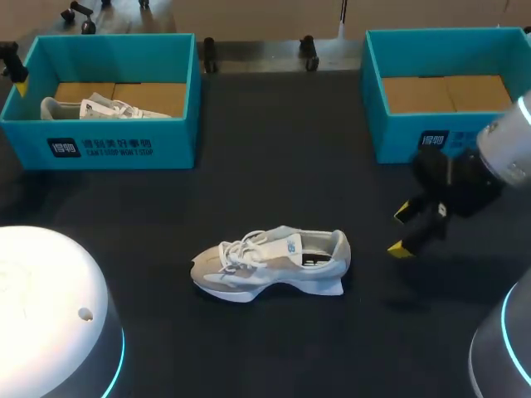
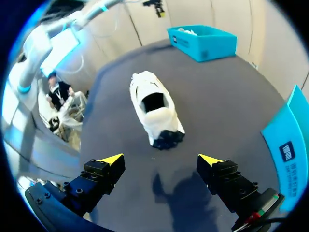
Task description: Take the shoe out of the shoebox, open the shoe tongue, remove and reinsert the insole, then place the shoe into the shoebox
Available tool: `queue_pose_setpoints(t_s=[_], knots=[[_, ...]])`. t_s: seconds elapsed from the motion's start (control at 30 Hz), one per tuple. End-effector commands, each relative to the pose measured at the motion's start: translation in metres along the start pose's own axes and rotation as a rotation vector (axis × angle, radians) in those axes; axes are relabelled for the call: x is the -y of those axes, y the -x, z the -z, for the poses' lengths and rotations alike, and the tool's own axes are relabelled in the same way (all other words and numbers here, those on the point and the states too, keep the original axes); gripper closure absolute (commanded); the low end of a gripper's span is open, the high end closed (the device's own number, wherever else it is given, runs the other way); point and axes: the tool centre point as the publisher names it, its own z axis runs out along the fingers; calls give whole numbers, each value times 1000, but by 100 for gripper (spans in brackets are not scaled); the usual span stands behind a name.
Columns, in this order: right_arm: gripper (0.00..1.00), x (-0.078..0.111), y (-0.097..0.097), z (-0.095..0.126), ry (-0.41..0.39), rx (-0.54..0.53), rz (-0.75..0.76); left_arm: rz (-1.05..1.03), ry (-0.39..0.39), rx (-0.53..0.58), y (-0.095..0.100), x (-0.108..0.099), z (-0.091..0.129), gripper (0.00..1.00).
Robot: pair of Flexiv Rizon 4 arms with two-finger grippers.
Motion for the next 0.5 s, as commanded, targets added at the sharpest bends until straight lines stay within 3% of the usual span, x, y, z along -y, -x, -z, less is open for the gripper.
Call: queue_pose_setpoints(t_s=[0.03, 0.17, 0.5], knots=[[0, 19, -1, -7, 248, 57, 78, 0, 3, -1, 0, 1, 0, 0], [0, 35, 4, -11, 325, 66, 182, 0, 3, -1, 0, 1, 0, 0], [0, 35, 4, -11, 325, 66, 182, 0, 3, -1, 0, 1, 0, 0]])
